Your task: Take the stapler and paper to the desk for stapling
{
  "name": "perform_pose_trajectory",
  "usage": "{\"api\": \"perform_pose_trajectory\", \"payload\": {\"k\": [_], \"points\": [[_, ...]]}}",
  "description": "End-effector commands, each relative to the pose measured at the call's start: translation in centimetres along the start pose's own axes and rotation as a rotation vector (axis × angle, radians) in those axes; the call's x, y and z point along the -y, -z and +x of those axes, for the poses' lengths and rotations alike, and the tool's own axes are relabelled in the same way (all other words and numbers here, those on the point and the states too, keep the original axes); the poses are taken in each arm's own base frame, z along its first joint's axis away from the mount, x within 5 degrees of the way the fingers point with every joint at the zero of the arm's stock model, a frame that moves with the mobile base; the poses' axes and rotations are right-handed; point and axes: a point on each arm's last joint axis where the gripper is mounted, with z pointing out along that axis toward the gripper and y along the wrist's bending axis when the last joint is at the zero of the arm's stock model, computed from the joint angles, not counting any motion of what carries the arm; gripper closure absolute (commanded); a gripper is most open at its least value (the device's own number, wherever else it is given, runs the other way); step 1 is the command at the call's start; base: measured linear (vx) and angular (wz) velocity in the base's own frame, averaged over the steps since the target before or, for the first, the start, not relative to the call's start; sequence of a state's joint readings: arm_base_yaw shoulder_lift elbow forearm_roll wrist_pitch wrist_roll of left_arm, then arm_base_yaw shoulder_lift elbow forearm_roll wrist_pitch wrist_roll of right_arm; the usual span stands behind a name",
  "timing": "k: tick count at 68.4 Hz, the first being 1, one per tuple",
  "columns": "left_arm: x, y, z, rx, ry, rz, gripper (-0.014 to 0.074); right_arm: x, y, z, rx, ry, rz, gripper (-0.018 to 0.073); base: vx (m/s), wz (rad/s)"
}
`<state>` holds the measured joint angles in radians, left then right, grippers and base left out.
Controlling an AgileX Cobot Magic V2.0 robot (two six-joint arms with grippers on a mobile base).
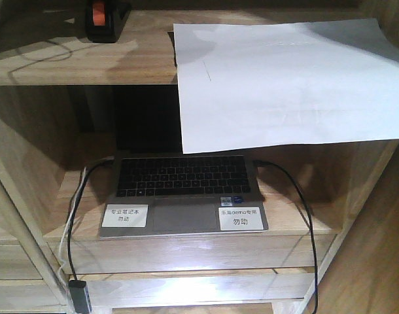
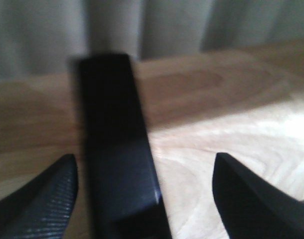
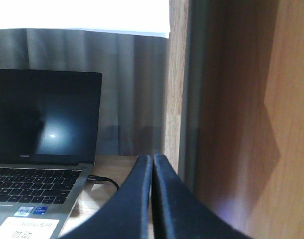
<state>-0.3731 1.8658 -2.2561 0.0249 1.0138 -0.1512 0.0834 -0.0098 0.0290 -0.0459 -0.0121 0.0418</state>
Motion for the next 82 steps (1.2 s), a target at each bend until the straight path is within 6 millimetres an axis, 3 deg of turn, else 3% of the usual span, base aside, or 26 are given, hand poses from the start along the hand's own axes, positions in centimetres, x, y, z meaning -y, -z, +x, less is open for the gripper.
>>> {"api": "perform_pose_trajectory", "payload": {"k": [1,10,23,29,43,57,71,82], "points": [[0.2,2.3,-1.7,0.125,0.001,0.020,0.0101,0.0,0.1,0.0,0.062,0.016,0.004,0.0569,0.00,0.00],[0.0,2.2,-1.6,0.123,-0.011,0.000,0.0230,0.0,0.1,0.0,0.063,0.016,0.004,0.0569,0.00,0.00],[-0.2,3.1,-1.9,0.141,-0.026,-0.021,0.0603,0.0,0.1,0.0,0.063,0.016,0.004,0.0569,0.00,0.00],[-0.1,4.1,-2.2,0.165,-0.031,-0.019,0.0605,0.0,0.1,0.0,0.063,0.016,0.004,0.0569,0.00,0.00],[0.1,8.5,-2.7,0.211,-0.050,-0.008,0.0604,0.0,0.1,0.0,0.063,0.016,0.004,0.0569,0.00,0.00],[0.7,13.5,-1.5,0.267,-0.114,0.020,0.0604,0.0,0.1,0.0,0.063,0.016,0.004,0.0569,0.00,0.00],[0.7,18.6,2.2,0.327,-0.155,0.058,0.0604,0.0,0.1,0.0,0.063,0.016,0.004,0.0569,0.00,0.00],[-0.2,22.2,6.3,0.357,-0.157,0.066,0.0604,0.0,0.1,0.0,0.063,0.016,0.004,0.0569,0.00,0.00]]}}
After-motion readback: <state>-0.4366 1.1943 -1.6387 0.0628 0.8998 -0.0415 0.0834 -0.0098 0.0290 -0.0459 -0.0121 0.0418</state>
